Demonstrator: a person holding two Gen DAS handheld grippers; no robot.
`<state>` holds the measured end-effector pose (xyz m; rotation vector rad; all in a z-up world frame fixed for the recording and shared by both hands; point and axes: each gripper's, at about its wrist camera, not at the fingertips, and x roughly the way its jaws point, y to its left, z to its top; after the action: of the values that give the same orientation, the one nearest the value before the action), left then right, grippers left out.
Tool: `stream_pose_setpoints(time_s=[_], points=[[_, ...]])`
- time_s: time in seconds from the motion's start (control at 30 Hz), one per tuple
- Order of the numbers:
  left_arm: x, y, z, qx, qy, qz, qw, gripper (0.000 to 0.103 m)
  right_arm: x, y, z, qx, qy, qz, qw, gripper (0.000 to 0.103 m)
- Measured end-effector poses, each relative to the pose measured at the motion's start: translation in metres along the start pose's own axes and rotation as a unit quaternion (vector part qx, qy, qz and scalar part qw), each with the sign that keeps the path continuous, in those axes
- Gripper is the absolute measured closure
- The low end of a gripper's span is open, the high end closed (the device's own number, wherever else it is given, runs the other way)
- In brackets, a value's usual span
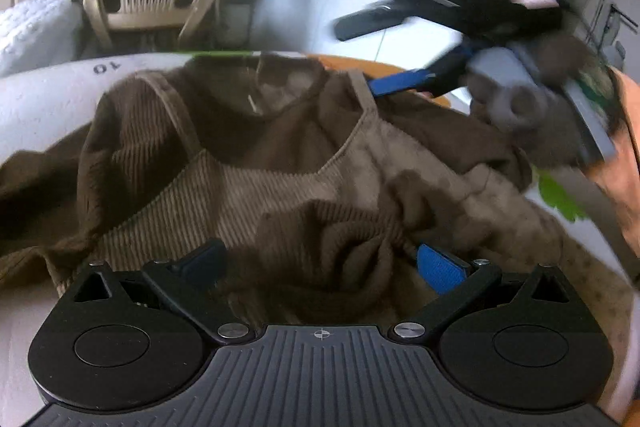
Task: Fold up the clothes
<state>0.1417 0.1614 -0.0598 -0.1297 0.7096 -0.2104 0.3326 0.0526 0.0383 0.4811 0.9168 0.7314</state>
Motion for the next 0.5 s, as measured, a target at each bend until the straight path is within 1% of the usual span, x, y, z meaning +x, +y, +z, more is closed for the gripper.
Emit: stream_pose_setpoints(time_s=[0.07, 0.13, 0.17, 0.2, 0.3, 0.37, 0.4, 0.43, 0.5], points=[[-0.002, -0.006, -0.007, 0.016, -0.005, 0.007, 0.9998, 0.000, -0.001, -0.002, 0.014, 0.001, -0.052, 0.009, 0.999, 0.019], [-0.002, -0.009, -0.010, 0.025, -0.005, 0.008, 0.9997, 0.000, 0.008, -0.012, 0.015, 0.030, -0.041, 0.017, 0.999, 0.019], [-0.002, -0.009, -0.011, 0.024, -0.005, 0.007, 0.9997, 0.000, 0.013, -0.013, 0.012, 0.026, -0.027, 0.006, 0.999, 0.019], [-0.002, -0.010, -0.011, 0.023, -0.005, 0.006, 0.9997, 0.000, 0.012, -0.014, 0.006, 0.012, -0.016, -0.004, 1.000, 0.019], [-0.002, -0.012, -0.013, 0.024, 0.000, 0.010, 0.9997, 0.000, -0.014, -0.010, -0.019, -0.044, -0.007, -0.033, 0.998, 0.019], [-0.002, -0.018, -0.014, 0.038, 0.008, 0.022, 0.9990, 0.000, -0.049, -0.010, -0.040, -0.080, -0.033, -0.073, 0.994, 0.019], [-0.003, -0.021, -0.015, 0.046, 0.012, 0.028, 0.9985, 0.000, -0.067, -0.011, -0.051, -0.102, -0.049, -0.104, 0.988, 0.019], [-0.003, -0.024, -0.016, 0.054, 0.015, 0.032, 0.9979, 0.000, -0.084, -0.011, -0.062, -0.127, -0.067, -0.155, 0.977, 0.019], [-0.003, -0.025, -0.017, 0.059, 0.016, 0.034, 0.9975, 0.000, -0.118, -0.013, -0.083, -0.170, -0.103, -0.253, 0.947, 0.019]])
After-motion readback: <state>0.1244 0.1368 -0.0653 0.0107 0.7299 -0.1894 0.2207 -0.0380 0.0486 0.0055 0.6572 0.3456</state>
